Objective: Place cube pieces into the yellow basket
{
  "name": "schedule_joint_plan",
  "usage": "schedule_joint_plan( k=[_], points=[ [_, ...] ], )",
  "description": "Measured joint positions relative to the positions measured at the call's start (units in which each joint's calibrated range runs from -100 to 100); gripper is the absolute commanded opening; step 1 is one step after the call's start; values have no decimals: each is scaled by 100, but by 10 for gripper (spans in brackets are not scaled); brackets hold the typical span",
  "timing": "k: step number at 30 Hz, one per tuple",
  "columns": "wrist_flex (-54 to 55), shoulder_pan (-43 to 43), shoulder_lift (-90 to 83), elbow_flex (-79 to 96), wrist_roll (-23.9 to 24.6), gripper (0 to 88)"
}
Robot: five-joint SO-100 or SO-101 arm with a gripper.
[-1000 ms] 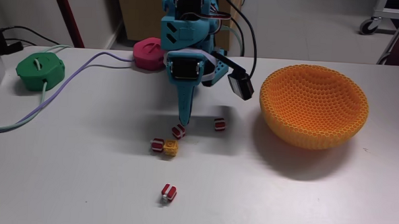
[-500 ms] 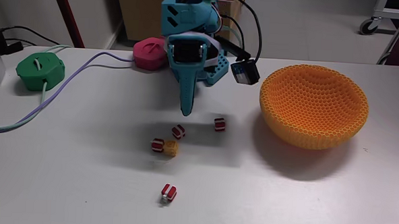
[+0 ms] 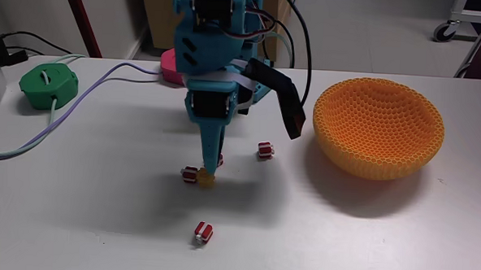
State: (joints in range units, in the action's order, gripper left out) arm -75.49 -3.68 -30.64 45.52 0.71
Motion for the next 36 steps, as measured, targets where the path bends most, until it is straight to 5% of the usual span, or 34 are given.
schedule_joint_plan(
  k=[10, 19, 30, 36],
  points=[
    [11, -687, 2223, -778, -181, 229],
    [111, -774, 2745, -1025, -420, 31],
    [-1131, -242, 2420, -2818, -562, 0],
    [-1930, 1296, 1702, -3980, -620, 0]
  ],
)
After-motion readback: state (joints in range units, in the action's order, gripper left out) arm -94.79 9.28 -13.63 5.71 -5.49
